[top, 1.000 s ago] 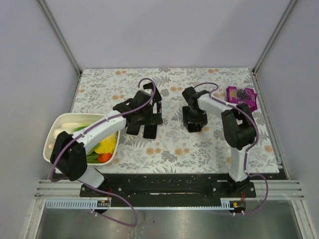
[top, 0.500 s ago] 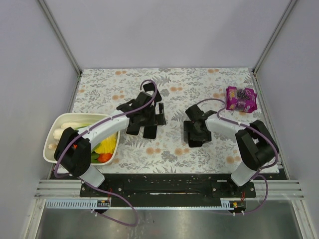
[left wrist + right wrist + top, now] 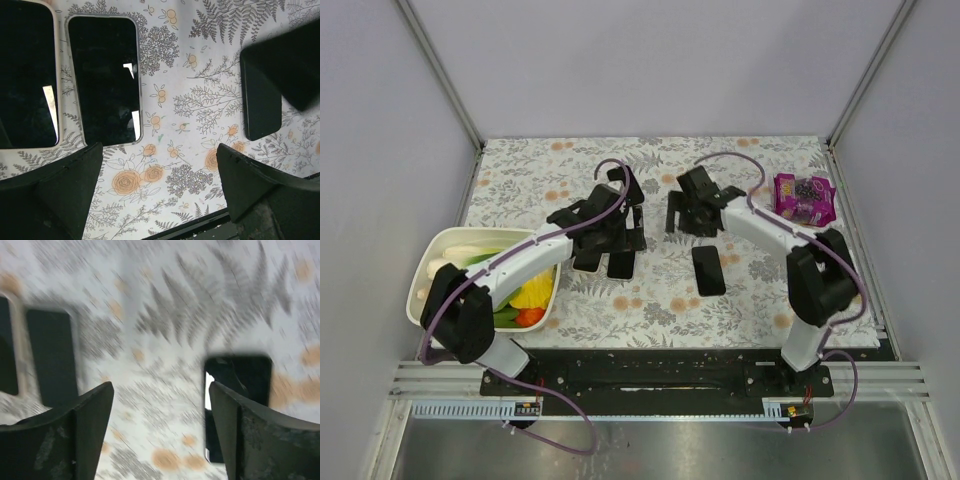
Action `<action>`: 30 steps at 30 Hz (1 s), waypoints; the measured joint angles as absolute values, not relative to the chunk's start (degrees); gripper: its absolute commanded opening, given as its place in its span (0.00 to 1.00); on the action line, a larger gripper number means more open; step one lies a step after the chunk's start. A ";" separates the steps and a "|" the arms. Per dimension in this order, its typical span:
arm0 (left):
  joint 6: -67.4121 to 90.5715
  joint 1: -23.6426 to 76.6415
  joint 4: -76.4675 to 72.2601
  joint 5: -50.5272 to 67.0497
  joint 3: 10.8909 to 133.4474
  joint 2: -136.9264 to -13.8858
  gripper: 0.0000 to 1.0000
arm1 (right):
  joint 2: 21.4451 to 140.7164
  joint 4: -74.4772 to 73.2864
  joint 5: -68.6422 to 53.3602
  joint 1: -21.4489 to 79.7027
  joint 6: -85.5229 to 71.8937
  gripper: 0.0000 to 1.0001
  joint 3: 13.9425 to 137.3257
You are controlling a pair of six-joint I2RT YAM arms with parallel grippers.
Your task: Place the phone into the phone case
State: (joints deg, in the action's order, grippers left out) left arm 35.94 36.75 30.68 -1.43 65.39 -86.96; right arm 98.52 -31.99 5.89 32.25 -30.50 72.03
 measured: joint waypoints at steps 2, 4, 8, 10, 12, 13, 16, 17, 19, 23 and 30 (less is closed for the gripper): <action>35.79 36.75 31.51 -2.11 65.30 -85.45 0.99 | 104.64 -31.48 5.67 32.25 -30.35 0.71 80.53; 35.55 36.75 32.75 -2.81 64.97 -82.89 0.99 | 112.64 -31.00 5.13 32.25 -30.13 0.70 91.07; 35.03 36.62 34.72 -4.43 63.90 -77.17 0.99 | 124.40 -31.05 4.84 32.18 -29.91 0.63 104.73; 34.76 36.47 35.68 -5.10 63.31 -74.32 0.99 | 129.16 -31.73 4.80 32.05 -30.02 0.59 109.91; 34.50 36.32 36.84 -5.45 63.20 -72.49 0.99 | 133.51 -33.10 4.23 31.86 -30.37 0.55 115.04; 34.37 36.25 37.26 -5.61 63.20 -71.79 0.99 | 135.50 -33.63 3.81 31.73 -30.57 0.55 117.49; 34.00 36.23 38.06 -5.91 63.20 -70.70 0.99 | 141.03 -35.79 3.36 31.40 -31.40 0.54 124.79; 33.89 36.16 38.17 -5.98 63.20 -70.59 0.99 | 142.52 -36.47 3.36 31.31 -31.64 0.54 126.93; 33.47 35.99 38.59 -6.09 63.20 -70.57 0.99 | 144.51 -37.47 3.40 31.22 -32.10 0.54 129.84; 32.88 35.86 39.66 -6.11 63.20 -70.57 0.99 | 146.71 -39.09 3.90 31.11 -33.10 0.48 133.34; 32.32 35.64 40.42 -6.07 63.20 -70.57 0.99 | 149.23 -40.60 3.84 31.11 -34.65 0.44 138.26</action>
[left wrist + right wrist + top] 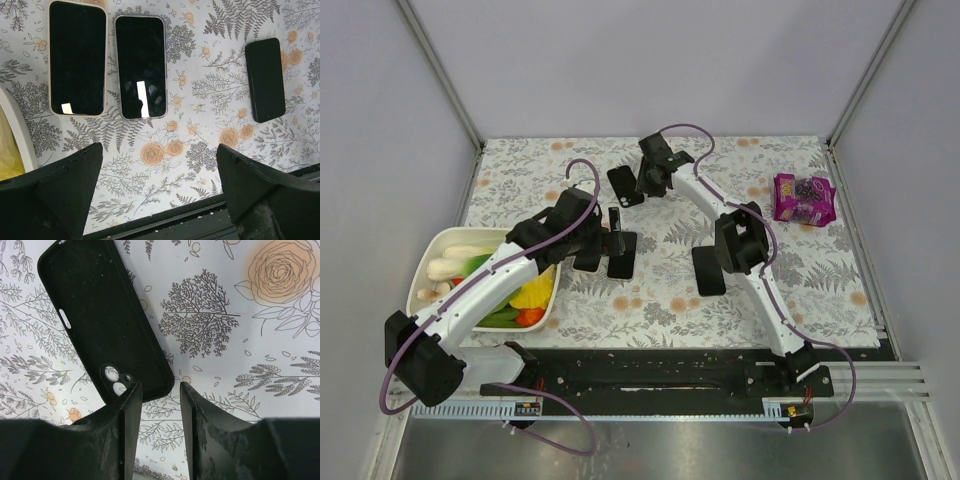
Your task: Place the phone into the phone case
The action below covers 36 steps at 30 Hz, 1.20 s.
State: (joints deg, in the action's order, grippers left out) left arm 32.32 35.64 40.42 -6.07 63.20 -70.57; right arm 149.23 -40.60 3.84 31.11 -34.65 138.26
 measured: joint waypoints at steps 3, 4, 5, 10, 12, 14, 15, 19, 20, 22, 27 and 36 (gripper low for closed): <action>31.94 35.53 40.45 -6.04 63.22 -70.57 0.99 | 150.32 -40.64 3.64 31.11 -35.46 0.43 139.61; 31.88 35.53 40.45 -6.02 63.22 -70.54 0.99 | 150.69 -40.86 3.51 31.11 -35.90 0.42 140.00; 31.77 35.53 40.45 -6.02 63.22 -70.57 0.99 | 150.98 -40.99 3.40 31.11 -36.14 0.42 140.33; 31.40 35.35 40.45 -5.82 63.22 -70.57 0.99 | 152.53 -41.95 2.96 31.11 -38.13 0.42 141.56; 31.31 35.27 40.45 -5.74 63.22 -70.54 0.99 | 153.08 -42.15 2.48 31.11 -38.96 0.41 142.45; 31.29 35.18 40.45 -5.67 63.22 -70.54 0.99 | 153.29 -42.52 2.33 31.11 -39.42 0.39 143.00; 31.29 35.16 40.45 -5.61 63.22 -70.54 0.99 | 153.34 -42.74 2.33 31.11 -39.62 0.38 143.17; 31.07 34.96 40.45 -5.34 63.24 -70.54 0.99 | 153.47 -43.20 2.35 31.14 -39.99 0.33 143.24; 31.03 34.89 40.45 -5.30 63.24 -70.54 0.99 | 153.51 -43.27 2.37 31.18 -39.97 0.31 143.26; 30.87 34.81 40.45 -5.13 63.26 -70.54 0.99 | 153.60 -43.62 2.42 31.22 -39.92 0.27 143.37; 30.57 34.70 40.45 -4.91 63.26 -70.52 0.99 | 153.77 -45.32 2.48 31.38 -39.33 0.17 144.20; 30.37 34.44 40.40 -4.71 63.26 -70.19 0.99 | 153.77 -46.33 2.61 31.42 -37.80 0.01 144.33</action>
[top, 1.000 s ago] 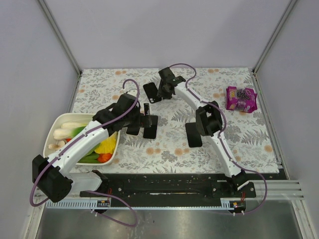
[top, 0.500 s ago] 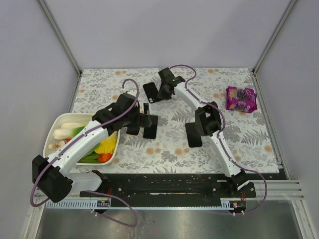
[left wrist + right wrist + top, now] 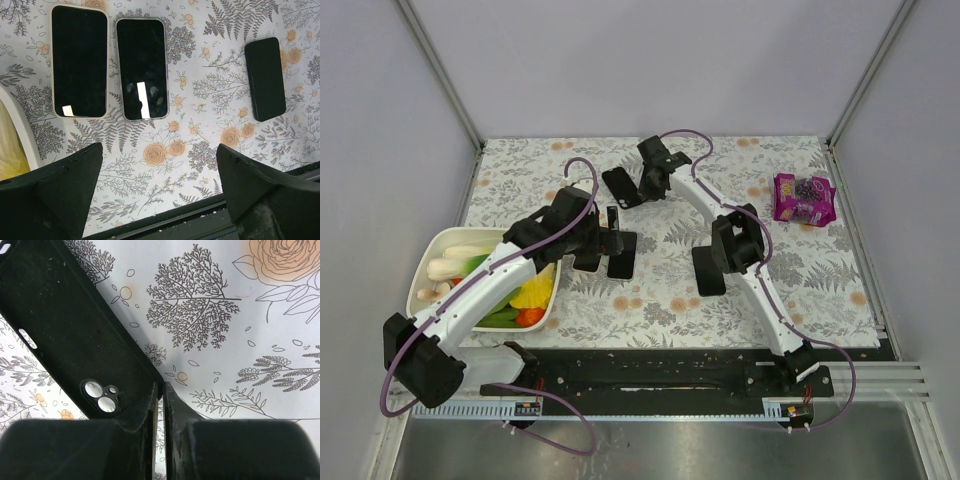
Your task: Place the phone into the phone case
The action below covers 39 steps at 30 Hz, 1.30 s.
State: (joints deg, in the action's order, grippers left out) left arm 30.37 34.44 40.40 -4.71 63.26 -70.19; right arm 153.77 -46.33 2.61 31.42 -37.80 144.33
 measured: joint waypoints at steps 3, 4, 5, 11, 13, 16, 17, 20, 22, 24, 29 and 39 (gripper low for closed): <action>30.39 34.37 40.38 -4.69 63.26 -70.13 0.99 | 152.51 -45.12 2.98 31.46 -37.58 0.00 141.86; 30.41 34.30 40.36 -4.62 63.26 -70.13 0.99 | 151.81 -44.71 3.31 31.51 -37.54 0.00 140.66; 30.41 34.24 40.29 -4.51 63.26 -70.13 0.99 | 150.74 -44.16 3.68 31.55 -37.47 0.00 138.72; 31.16 34.06 39.29 -3.84 63.26 -70.65 0.99 | 143.35 -45.10 6.02 31.68 -36.29 0.00 127.33; 31.59 34.06 38.89 -3.64 63.26 -71.16 0.99 | 140.73 -45.58 6.72 31.68 -35.77 0.00 123.70; 32.47 34.06 38.06 -3.42 63.26 -72.47 0.99 | 136.33 -45.56 7.66 31.70 -34.92 0.00 118.13; 32.91 34.04 37.54 -3.36 63.26 -73.10 0.99 | 134.23 -45.23 8.01 31.70 -34.68 0.00 115.37; 34.26 34.04 36.01 -3.01 63.26 -75.22 0.99 | 127.17 -43.51 8.51 31.70 -34.33 0.00 106.08; 35.51 34.04 34.74 -2.68 63.26 -76.95 0.99 | 122.21 -42.28 8.54 31.70 -34.35 0.00 99.70; 37.01 34.04 33.21 -2.20 63.24 -78.76 0.98 | 118.06 -40.86 8.40 31.70 -34.39 0.00 94.45; 40.58 34.06 29.41 -1.41 63.24 -83.11 0.97 | 106.80 -35.09 7.31 31.70 -35.92 0.00 77.78; 42.89 36.23 26.00 -1.26 63.24 -87.85 0.95 | 90.26 -25.82 5.37 32.16 -44.58 0.00 51.62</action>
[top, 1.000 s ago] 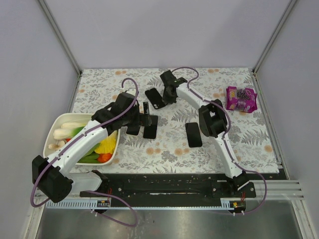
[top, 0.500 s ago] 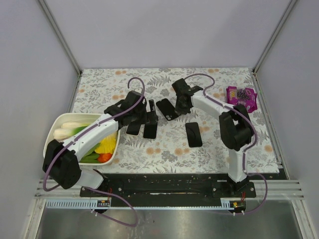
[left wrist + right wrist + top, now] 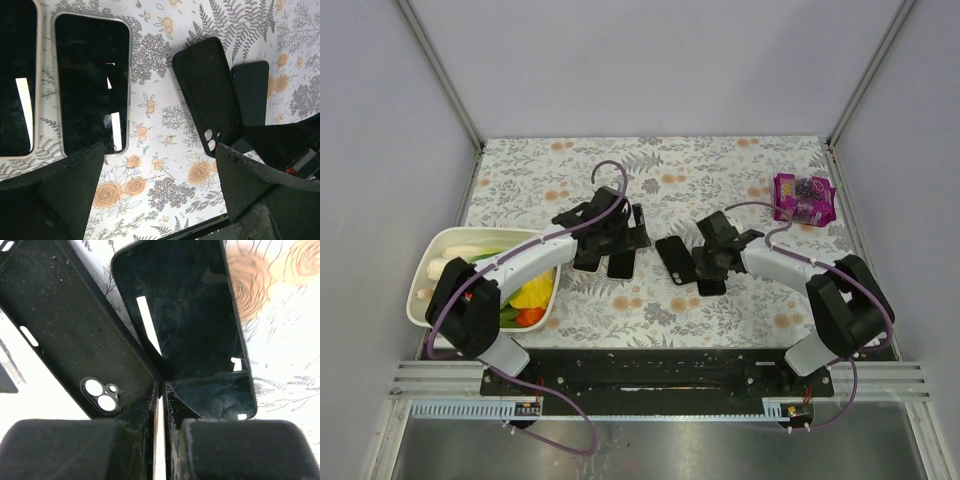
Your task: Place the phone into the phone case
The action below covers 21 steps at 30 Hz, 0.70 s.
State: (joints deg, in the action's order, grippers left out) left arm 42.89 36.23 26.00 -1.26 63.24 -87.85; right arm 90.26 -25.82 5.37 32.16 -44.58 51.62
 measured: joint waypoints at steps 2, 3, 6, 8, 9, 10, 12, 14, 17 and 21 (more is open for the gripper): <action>43.05 37.01 25.56 -1.26 63.24 -88.47 0.95 | 87.92 -23.66 4.82 32.77 -46.78 0.00 48.75; 43.11 37.28 25.43 -1.26 63.24 -88.82 0.95 | 87.15 -22.59 4.64 33.10 -47.68 0.00 47.59; 43.13 38.11 25.06 -1.26 63.24 -89.78 0.93 | 84.97 -20.03 4.23 34.72 -50.87 0.00 43.90; 43.13 38.41 24.82 -1.23 63.24 -90.17 0.93 | 83.70 -18.22 3.79 36.01 -53.17 0.00 41.45; 43.13 38.50 24.73 -1.23 63.22 -90.26 0.93 | 83.13 -17.34 3.64 36.53 -54.35 0.00 40.34; 43.11 38.63 24.67 -1.23 63.22 -90.26 0.93 | 82.59 -16.71 3.55 36.99 -55.33 0.00 39.33; 43.11 38.92 24.38 -1.26 63.22 -90.26 0.91 | 81.41 -15.88 3.62 37.89 -57.30 0.00 37.50; 43.09 39.18 24.18 -1.26 63.22 -90.39 0.91 | 79.88 -15.22 3.99 39.03 -59.24 0.00 35.88; 43.03 39.83 23.94 -1.23 63.20 -91.00 0.90 | 77.91 -14.72 4.16 40.71 -61.56 0.18 34.37; 42.92 40.45 23.81 -1.23 63.20 -91.68 0.90 | 76.05 -14.59 4.49 41.63 -62.98 0.64 33.82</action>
